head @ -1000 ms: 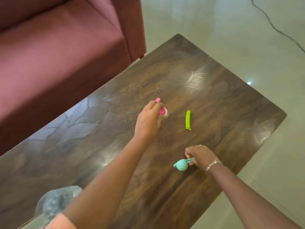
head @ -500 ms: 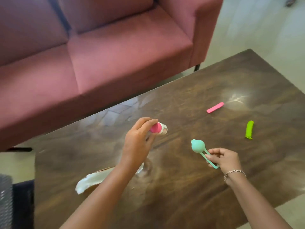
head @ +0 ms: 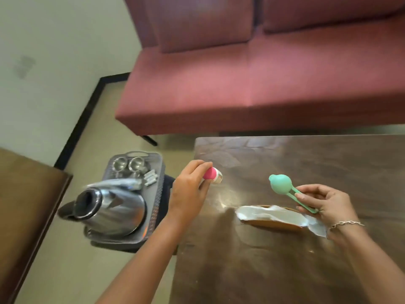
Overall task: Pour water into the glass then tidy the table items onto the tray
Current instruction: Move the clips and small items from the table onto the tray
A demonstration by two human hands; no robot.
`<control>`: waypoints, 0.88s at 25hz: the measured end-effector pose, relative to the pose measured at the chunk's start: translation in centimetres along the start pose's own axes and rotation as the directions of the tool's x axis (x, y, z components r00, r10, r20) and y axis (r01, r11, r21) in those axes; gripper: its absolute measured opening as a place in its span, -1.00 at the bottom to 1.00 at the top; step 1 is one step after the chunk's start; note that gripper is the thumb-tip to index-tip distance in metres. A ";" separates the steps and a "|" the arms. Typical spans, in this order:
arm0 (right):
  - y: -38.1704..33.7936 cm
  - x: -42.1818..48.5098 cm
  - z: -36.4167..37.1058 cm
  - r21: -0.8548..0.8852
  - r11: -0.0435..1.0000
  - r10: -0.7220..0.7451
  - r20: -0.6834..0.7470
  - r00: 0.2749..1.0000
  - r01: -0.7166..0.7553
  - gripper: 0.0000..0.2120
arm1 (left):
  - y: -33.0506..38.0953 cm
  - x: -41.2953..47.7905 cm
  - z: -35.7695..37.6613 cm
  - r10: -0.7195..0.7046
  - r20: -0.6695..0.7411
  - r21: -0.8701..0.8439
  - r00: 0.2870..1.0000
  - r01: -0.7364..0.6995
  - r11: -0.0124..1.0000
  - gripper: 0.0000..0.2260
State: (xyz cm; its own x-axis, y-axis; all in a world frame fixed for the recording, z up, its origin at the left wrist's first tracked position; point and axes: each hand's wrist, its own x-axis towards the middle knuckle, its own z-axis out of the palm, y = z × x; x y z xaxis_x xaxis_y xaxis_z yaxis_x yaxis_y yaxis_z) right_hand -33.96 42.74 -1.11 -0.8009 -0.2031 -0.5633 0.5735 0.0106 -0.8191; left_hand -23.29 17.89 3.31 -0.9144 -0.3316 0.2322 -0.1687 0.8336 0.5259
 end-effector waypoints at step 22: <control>11.3 0.5 21.7 -0.243 0.961 0.177 0.171 0.969 -0.133 -0.79 | -26.7 -1.3 1.8 -0.569 0.364 0.643 0.738 0.243 0.727 -0.69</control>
State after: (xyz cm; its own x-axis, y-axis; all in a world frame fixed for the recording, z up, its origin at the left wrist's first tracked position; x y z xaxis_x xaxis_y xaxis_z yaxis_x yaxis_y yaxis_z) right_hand -24.12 21.55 -8.35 -0.6451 -0.3624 -0.6727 0.6157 0.2748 -0.7385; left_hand -18.21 -3.14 -12.51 -0.7126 -0.5577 -0.4255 -0.5812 0.8091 -0.0872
